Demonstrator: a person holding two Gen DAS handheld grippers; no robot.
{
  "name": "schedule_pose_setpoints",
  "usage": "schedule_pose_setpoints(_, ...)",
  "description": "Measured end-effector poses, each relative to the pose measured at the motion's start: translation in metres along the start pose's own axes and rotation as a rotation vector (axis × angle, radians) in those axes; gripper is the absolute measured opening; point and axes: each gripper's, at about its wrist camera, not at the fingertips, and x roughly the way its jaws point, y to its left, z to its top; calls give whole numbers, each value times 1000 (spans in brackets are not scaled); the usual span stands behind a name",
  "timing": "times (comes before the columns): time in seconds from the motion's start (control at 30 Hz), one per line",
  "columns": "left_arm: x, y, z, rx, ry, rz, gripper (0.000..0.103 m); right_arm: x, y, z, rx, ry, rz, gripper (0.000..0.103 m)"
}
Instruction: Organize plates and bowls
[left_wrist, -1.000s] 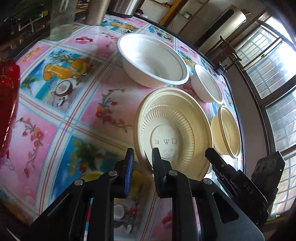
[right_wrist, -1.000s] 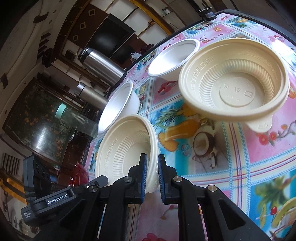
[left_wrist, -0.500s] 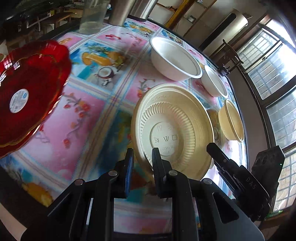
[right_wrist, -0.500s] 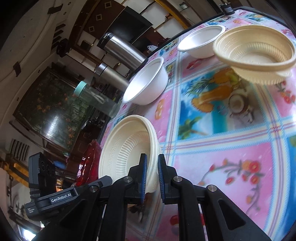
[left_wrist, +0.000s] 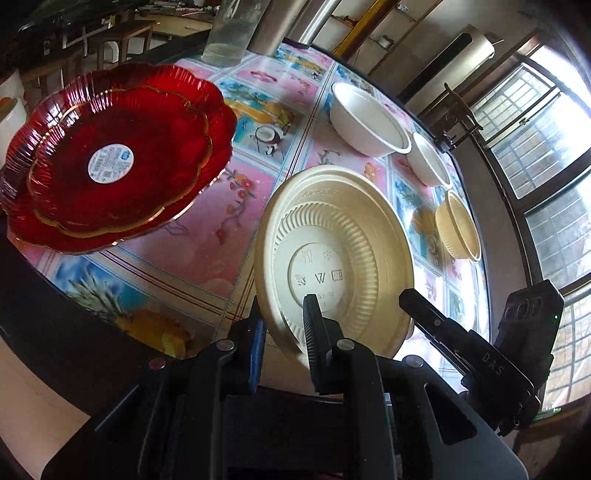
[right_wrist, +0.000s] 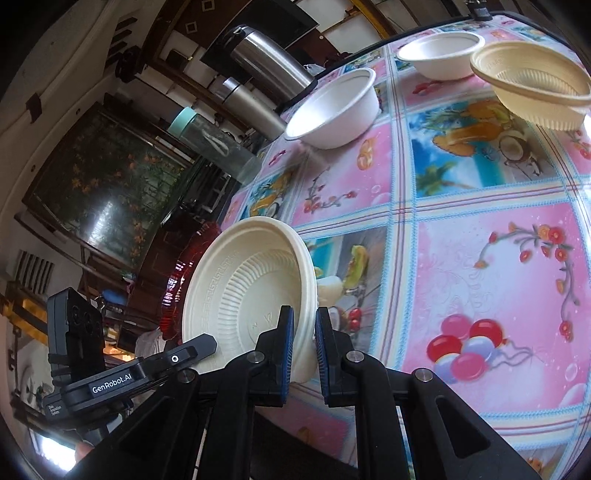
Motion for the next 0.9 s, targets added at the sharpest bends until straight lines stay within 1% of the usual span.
schedule_pose_setpoints(0.17, -31, -1, 4, 35, -60, -25, 17, -15, 27, 2, -33, -25, 9, 12)
schedule_pose_setpoints(0.33, -59, 9, 10, 37, -117, -26, 17, -14, 63, 8, -86, -28, 19, 12)
schedule_pose_setpoints(0.53, -89, 41, 19, -17, -182, -8, 17, 8, 112, 14, -165, -10, 48, 12)
schedule_pose_setpoints(0.67, -102, 62, 24, -54, -214, 27, 17, 28, 139, 13, -200, 11, 69, 12)
schedule_pose_setpoints(0.8, -109, 79, 27, -79, -239, 67, 17, 48, 159, 11, -223, 35, 76, 12)
schedule_pose_setpoints(0.9, -108, 92, 33, -99, -243, 92, 17, 64, 170, 11, -242, 45, 67, 12)
